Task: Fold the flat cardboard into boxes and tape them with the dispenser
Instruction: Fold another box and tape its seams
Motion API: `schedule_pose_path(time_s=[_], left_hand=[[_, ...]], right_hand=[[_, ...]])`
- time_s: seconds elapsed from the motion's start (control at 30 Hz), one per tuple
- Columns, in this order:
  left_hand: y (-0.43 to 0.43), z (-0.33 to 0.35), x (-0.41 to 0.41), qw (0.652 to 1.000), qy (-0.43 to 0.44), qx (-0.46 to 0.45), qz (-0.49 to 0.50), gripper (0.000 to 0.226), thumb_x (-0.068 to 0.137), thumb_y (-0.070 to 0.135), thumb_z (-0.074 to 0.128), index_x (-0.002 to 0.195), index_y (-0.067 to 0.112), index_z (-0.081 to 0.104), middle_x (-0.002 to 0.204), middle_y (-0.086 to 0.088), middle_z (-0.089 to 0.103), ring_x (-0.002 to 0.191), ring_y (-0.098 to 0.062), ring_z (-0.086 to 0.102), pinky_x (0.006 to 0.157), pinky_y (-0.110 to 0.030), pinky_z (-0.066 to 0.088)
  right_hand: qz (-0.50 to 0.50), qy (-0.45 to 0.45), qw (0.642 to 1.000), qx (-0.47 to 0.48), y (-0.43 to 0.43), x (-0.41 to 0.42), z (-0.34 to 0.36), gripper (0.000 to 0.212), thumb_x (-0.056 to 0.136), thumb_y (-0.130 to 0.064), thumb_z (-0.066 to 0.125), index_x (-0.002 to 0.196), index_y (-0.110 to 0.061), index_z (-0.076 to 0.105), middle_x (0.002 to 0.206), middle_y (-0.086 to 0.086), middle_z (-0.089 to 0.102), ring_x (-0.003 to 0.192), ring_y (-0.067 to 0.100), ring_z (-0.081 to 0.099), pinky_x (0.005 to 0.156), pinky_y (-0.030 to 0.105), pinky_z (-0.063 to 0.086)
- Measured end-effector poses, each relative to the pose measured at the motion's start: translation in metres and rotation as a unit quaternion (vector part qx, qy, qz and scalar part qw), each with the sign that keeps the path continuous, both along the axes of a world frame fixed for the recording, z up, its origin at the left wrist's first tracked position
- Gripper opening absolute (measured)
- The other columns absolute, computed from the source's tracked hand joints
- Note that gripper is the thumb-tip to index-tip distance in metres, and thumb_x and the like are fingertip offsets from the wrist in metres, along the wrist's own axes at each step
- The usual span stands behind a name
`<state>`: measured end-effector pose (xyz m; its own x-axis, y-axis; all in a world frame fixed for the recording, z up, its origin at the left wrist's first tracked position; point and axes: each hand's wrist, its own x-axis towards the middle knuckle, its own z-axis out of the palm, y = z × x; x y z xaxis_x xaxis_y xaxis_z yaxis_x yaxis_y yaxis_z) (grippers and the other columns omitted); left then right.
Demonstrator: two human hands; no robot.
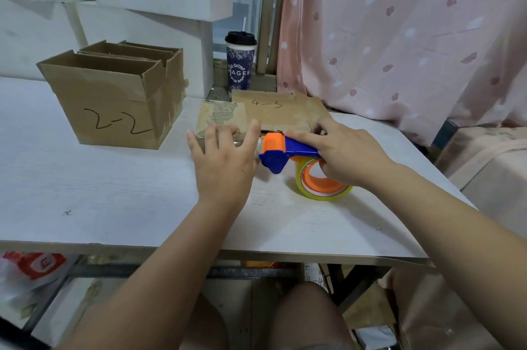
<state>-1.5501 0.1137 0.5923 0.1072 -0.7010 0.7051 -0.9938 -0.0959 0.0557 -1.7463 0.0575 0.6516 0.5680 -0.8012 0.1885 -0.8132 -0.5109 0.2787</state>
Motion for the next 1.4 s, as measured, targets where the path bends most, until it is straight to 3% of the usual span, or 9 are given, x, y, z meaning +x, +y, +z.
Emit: schedule_pose_path(time_s=[0.23,0.4,0.53,0.63,0.8,0.93,1.13,1.3,1.4], left_hand=[[-0.005,0.002,0.005,0.996,0.013,0.067,-0.052,0.055,0.084,0.022,0.067,0.134,0.033,0.048,0.136,-0.013,0.047,0.131,-0.037,0.036,0.107,-0.063,0.012],[-0.004,0.003,0.009,0.995,0.03,0.074,-0.055,0.051,0.086,0.021,0.064,0.133,0.034,0.049,0.14,-0.01,0.045,0.134,-0.034,0.033,0.105,-0.067,-0.001],[-0.005,0.009,0.011,0.993,0.037,0.092,-0.058,0.049,0.087,0.024,0.06,0.133,0.038,0.048,0.142,-0.006,0.042,0.138,-0.031,0.026,0.102,-0.07,-0.008],[-0.008,0.013,0.014,0.991,0.025,0.117,-0.062,0.052,0.089,0.024,0.059,0.135,0.043,0.042,0.145,-0.002,0.038,0.141,-0.029,0.019,0.101,-0.071,-0.008],[-0.01,0.023,0.02,0.982,0.04,0.163,-0.084,0.052,0.089,0.02,0.057,0.134,0.041,0.042,0.147,-0.001,0.035,0.143,-0.032,0.011,0.104,-0.069,-0.007],[-0.009,0.028,0.023,0.974,0.043,0.198,-0.096,0.051,0.091,0.021,0.056,0.135,0.042,0.04,0.15,-0.002,0.031,0.144,-0.034,0.005,0.106,-0.068,-0.004],[-0.009,0.035,0.026,0.966,0.024,0.234,-0.11,0.051,0.089,0.023,0.057,0.134,0.038,0.04,0.145,-0.003,0.035,0.143,-0.035,0.009,0.106,-0.07,0.006],[-0.012,0.039,0.03,0.957,0.039,0.252,-0.139,0.046,0.085,0.022,0.061,0.126,0.034,0.044,0.133,-0.001,0.043,0.139,-0.033,0.017,0.104,-0.073,0.01],[-0.014,0.037,0.034,0.947,0.086,0.258,-0.17,0.042,0.084,0.026,0.061,0.123,0.036,0.049,0.139,-0.003,0.037,0.142,-0.034,0.008,0.105,-0.072,0.005]], right_hand=[[0.036,0.057,0.998,-0.02,0.0,0.021,0.03,0.07,0.085,-0.015,0.045,0.141,-0.054,0.026,0.111,0.0,0.043,0.089,0.025,0.05,0.058,0.031,0.034],[0.06,0.084,0.995,0.005,-0.009,0.038,0.051,0.065,0.087,-0.013,0.046,0.136,-0.054,0.037,0.094,-0.003,0.039,0.078,0.017,0.04,0.05,0.028,0.025],[0.076,0.107,0.99,0.056,-0.021,0.047,0.06,0.069,0.083,-0.005,0.046,0.132,-0.053,0.044,0.087,-0.008,0.041,0.084,0.014,0.042,0.057,0.033,0.042],[0.085,0.131,0.983,0.092,-0.029,0.053,0.066,0.071,0.082,0.0,0.048,0.133,-0.049,0.047,0.081,-0.014,0.043,0.085,0.016,0.048,0.072,0.039,0.051],[0.108,0.169,0.972,0.12,-0.038,0.06,0.069,0.063,0.084,-0.001,0.056,0.134,-0.038,0.051,0.08,-0.014,0.053,0.08,0.014,0.051,0.061,0.023,0.041],[0.097,0.167,0.972,0.131,-0.039,0.058,0.067,0.06,0.084,-0.002,0.055,0.132,-0.038,0.053,0.095,-0.005,0.064,0.08,0.015,0.055,0.062,0.026,0.046],[0.072,0.178,0.972,0.139,-0.038,0.06,0.067,0.052,0.086,-0.003,0.053,0.128,-0.033,0.056,0.098,0.001,0.066,0.083,0.02,0.058,0.069,0.031,0.049],[0.049,0.22,0.962,0.156,-0.035,0.068,0.08,0.042,0.086,-0.005,0.054,0.122,-0.026,0.06,0.094,0.003,0.064,0.076,0.018,0.053,0.062,0.026,0.043],[0.02,0.226,0.958,0.177,-0.035,0.076,0.086,0.031,0.087,-0.006,0.052,0.112,-0.021,0.063,0.094,0.008,0.066,0.076,0.02,0.055,0.069,0.032,0.049]])
